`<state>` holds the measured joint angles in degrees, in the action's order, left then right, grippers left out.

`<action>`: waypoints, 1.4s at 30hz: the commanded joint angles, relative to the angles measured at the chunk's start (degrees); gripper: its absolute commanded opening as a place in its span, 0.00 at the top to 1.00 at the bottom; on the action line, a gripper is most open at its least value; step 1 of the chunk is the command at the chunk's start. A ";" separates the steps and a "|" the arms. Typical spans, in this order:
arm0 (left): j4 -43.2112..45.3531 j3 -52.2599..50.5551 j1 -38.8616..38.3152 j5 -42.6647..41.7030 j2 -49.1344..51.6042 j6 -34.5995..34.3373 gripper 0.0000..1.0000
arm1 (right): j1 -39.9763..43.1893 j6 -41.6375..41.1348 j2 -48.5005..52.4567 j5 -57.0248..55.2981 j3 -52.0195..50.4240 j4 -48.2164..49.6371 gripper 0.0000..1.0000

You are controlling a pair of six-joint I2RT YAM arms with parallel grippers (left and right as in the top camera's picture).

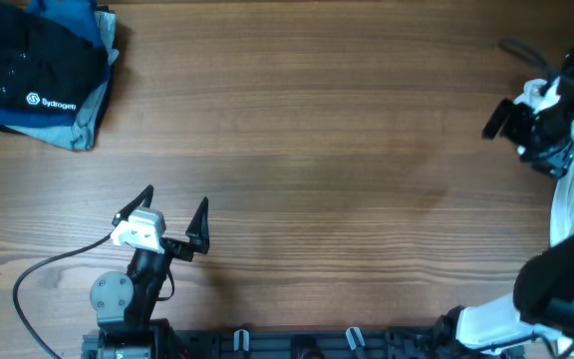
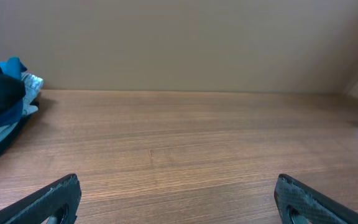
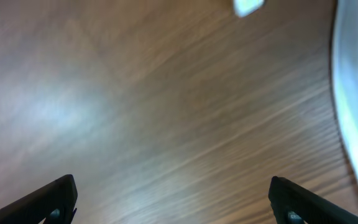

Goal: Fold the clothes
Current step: 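Reach the right gripper toward the crumpled white T-shirt at right edge, then grasp the white T-shirt's top edge with the right gripper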

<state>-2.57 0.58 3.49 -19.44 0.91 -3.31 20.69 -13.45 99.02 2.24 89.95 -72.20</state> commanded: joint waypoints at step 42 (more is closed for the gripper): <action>-0.09 -0.24 -0.17 -0.72 0.02 -0.11 0.01 | 11.37 8.98 32.79 7.28 23.04 5.38 0.00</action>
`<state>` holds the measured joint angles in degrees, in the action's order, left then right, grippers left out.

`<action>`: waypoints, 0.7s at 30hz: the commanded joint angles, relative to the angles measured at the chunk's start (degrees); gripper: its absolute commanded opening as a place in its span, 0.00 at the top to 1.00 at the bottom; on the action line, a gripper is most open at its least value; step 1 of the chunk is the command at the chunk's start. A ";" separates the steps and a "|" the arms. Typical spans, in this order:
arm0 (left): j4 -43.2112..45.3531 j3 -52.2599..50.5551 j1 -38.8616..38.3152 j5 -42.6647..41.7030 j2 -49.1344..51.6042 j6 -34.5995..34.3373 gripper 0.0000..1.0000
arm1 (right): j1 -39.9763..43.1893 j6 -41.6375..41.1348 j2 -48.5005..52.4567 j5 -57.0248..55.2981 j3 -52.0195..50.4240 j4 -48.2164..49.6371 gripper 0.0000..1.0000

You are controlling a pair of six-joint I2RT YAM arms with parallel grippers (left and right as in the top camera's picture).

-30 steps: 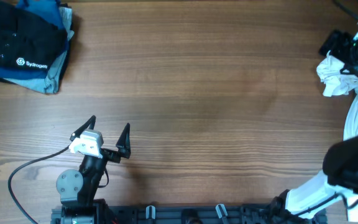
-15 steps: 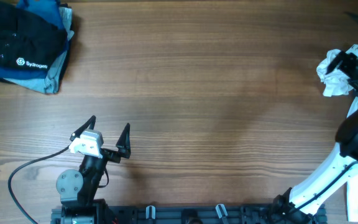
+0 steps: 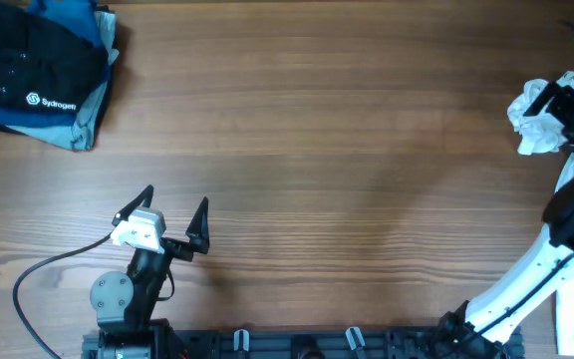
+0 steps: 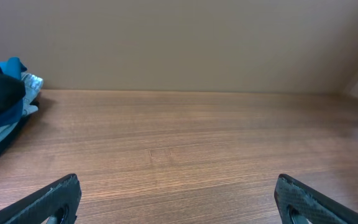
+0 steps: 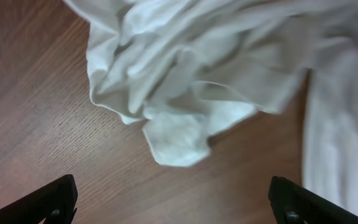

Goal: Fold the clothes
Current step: 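Grasp the white T-shirt's top edge with the right gripper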

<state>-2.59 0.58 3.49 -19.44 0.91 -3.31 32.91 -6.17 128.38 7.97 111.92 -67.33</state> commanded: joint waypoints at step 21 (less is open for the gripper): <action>-0.07 -0.24 -0.17 -0.68 0.02 -0.11 0.00 | -0.96 1.49 7.19 1.55 1.07 4.92 0.72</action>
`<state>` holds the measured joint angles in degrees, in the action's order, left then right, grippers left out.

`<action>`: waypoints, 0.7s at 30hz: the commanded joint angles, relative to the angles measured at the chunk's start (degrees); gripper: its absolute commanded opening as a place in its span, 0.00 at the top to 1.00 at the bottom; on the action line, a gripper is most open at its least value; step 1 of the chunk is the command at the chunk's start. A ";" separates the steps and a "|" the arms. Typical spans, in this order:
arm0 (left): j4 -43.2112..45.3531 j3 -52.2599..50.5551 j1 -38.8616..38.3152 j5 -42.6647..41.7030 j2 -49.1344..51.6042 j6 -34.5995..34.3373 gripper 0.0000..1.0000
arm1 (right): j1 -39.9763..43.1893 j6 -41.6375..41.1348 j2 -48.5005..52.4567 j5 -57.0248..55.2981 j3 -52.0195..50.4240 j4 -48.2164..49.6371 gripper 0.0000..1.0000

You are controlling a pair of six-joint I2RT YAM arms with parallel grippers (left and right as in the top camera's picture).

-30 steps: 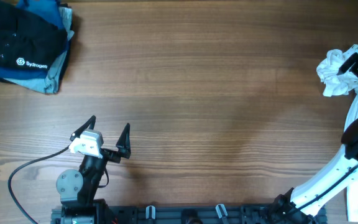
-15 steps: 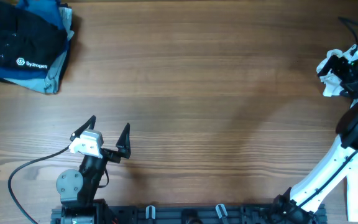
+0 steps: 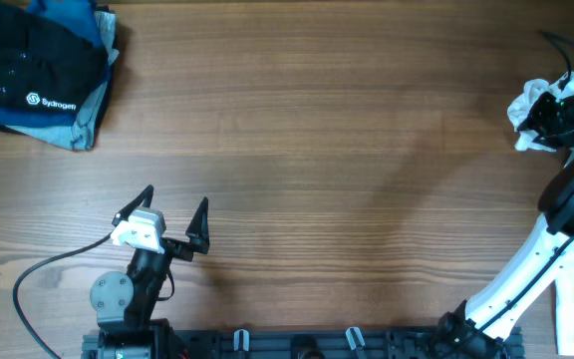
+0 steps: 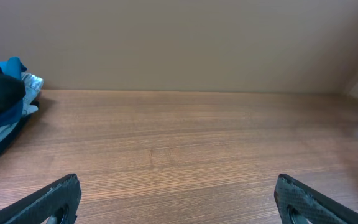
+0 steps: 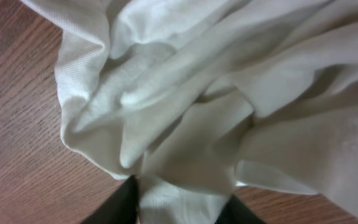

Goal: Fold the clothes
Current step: 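Grasp the white T-shirt's top edge with the right gripper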

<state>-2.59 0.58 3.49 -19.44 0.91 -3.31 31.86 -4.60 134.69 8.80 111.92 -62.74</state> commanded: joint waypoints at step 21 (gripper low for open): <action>-0.07 -0.24 -0.17 -0.70 0.02 -0.11 0.00 | -12.13 -0.02 0.72 0.87 1.14 -1.11 0.95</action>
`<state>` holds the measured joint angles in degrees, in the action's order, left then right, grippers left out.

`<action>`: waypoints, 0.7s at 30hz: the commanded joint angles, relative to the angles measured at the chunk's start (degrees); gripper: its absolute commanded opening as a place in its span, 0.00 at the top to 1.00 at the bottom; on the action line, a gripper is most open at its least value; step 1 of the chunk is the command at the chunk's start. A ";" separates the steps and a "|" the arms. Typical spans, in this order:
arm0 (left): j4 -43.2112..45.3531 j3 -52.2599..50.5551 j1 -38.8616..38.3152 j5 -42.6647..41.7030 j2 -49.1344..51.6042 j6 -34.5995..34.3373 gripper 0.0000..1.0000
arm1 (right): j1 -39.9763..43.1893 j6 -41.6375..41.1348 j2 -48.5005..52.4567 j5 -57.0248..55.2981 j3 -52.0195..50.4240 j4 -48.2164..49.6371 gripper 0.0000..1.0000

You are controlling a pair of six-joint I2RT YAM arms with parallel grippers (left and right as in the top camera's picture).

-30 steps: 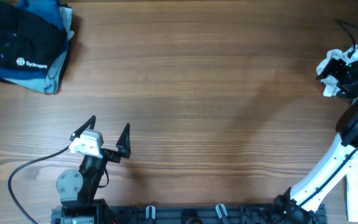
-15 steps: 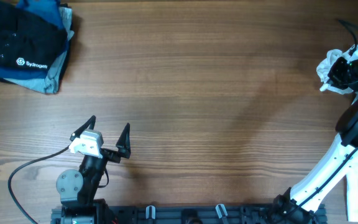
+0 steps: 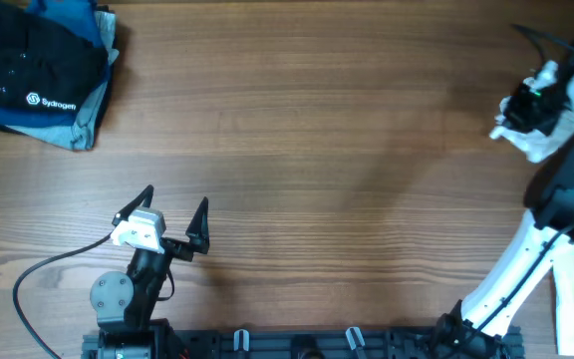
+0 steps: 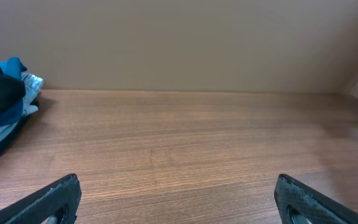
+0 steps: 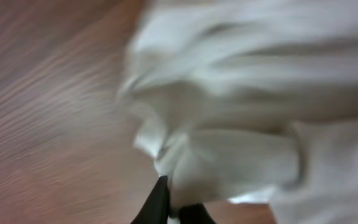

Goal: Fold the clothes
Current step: 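Grasp the white T-shirt's top edge with the right gripper, then drag the T-shirt leftward and spread it across the table center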

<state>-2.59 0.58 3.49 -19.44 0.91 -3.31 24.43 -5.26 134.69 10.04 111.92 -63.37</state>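
Observation:
A crumpled white garment (image 3: 534, 140) lies at the table's far right edge, mostly hidden in the overhead view by the arm above it. My right gripper (image 3: 518, 112) is shut on a fold of this white garment (image 5: 229, 124), its dark fingertips (image 5: 157, 202) pinched together on the cloth. The same white garment shows as a small lump at the right of the left wrist view. My left gripper (image 3: 172, 219) stands open near the front left of the table with nothing between its fingers (image 4: 55, 199).
A stack of folded dark and blue clothes (image 3: 40, 72) lies at the back left corner, also seen as the folded stack (image 4: 2, 112). A black cable (image 3: 43, 274) runs along the front left. More white cloth hangs at the right edge.
My right gripper has closed fully on the fold of white garment and moved a little leftward over the table with it. The left arm has not moved.
My right gripper was open over bare wood near the right edge. It then stood open above the crumpled white garment, then lowered with its fingers around a fold. Now it is shut on that fold, shifted leftward. The left gripper stayed open and still.

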 commanded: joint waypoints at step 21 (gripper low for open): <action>-0.07 -0.24 -0.17 -0.72 0.57 -0.13 0.00 | -33.16 1.53 0.31 -4.15 4.55 -5.33 0.96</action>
<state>-2.59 0.58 3.49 -19.44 0.91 -3.31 -4.80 -4.60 134.69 7.05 113.06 -67.75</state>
